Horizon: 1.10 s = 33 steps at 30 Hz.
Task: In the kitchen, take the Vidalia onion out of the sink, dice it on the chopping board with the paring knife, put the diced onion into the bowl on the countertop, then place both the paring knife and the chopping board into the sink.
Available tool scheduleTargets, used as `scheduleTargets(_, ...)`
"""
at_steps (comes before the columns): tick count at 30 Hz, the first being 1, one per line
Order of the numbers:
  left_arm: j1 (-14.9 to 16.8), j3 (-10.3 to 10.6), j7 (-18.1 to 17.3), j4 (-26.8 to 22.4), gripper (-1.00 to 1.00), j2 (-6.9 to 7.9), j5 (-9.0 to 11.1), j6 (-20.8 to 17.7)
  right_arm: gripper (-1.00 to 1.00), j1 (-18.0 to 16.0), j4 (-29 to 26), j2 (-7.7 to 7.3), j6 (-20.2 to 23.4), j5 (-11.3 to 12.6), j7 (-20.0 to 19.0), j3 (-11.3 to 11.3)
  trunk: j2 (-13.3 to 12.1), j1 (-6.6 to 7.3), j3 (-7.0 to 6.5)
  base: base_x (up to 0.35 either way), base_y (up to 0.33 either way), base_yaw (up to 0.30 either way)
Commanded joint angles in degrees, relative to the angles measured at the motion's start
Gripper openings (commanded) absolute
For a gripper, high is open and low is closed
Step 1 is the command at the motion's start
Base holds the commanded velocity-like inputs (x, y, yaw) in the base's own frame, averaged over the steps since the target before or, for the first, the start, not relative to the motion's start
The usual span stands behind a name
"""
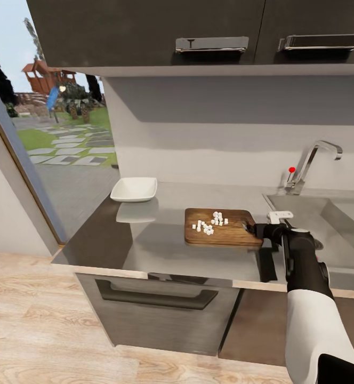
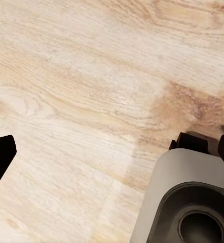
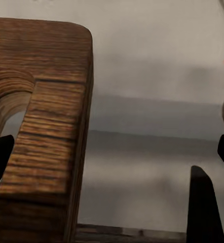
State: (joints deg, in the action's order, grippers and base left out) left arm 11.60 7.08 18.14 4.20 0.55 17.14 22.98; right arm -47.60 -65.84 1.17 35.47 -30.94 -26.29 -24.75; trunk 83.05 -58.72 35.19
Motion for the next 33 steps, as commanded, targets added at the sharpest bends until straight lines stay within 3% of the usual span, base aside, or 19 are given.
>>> scheduleTargets(1, 0.09, 0.48, 0.06, 0.20, 1.00, -0.02, 0.35, 0.31, 1.00, -0.04, 1.90, 0.06, -0.13, -1.32, -0.43, -0.21, 0.02, 0.00, 0.06, 0.000, 0.000, 0.000)
scheduleTargets(8, 0.09, 0.48, 0.06, 0.20, 1.00, -0.05, 0.35, 0.31, 1.00, -0.04, 3.02, 0.10, -0.29, -1.32, 0.44, -0.14, 0.02, 0.00, 0.06, 0.000, 0.000, 0.000)
scheduleTargets(9, 0.09, 0.48, 0.06, 0.20, 1.00, -0.04, 0.35, 0.31, -1.00, -0.04, 3.04, 0.12, -0.30, -1.32, 0.48, -0.13, 0.02, 0.00, 0.06, 0.000, 0.000, 0.000)
scheduleTargets(33, 0.09, 0.48, 0.06, 0.20, 1.00, -0.11, 0.36, 0.31, -1.00, -0.04, 3.03, 0.57, -0.14, -1.24, 0.88, 0.24, 0.02, 0.00, 0.06, 0.000, 0.000, 0.000)
